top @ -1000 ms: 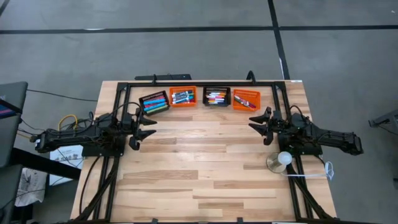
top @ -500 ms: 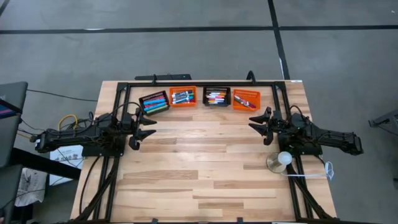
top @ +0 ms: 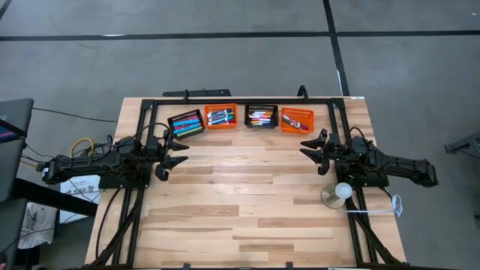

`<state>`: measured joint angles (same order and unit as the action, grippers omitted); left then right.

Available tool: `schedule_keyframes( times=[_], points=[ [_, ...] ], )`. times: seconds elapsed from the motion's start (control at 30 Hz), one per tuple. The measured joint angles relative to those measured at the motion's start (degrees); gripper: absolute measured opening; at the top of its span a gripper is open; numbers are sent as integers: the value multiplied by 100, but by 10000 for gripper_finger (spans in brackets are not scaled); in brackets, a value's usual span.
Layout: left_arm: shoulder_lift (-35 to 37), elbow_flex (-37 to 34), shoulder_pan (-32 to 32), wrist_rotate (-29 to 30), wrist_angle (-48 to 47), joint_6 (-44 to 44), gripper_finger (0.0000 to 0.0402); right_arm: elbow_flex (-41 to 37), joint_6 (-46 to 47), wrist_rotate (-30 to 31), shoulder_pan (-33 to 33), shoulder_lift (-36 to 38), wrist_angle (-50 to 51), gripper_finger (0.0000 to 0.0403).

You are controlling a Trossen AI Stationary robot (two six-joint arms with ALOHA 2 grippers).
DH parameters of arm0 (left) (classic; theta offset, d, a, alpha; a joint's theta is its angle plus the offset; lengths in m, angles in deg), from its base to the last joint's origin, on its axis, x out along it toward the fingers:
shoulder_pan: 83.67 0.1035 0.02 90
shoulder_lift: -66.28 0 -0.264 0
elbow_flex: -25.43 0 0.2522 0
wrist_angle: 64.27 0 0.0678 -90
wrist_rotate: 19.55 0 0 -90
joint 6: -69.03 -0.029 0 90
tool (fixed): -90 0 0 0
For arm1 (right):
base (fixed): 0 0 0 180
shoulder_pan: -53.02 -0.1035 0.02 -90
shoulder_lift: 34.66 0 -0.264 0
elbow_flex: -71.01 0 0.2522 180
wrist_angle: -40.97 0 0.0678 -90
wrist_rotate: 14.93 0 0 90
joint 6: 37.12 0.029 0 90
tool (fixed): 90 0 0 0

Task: Pick & Place Markers
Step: Return to home position

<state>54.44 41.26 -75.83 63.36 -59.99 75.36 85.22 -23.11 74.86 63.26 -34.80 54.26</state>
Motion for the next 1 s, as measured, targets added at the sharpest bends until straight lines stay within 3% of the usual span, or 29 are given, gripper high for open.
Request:
schedule_keyframes(
  times=[1.0],
  points=[
    [-1,0,0,-2,4,0,190,0,-2,2,0,0,0,141]
  ],
)
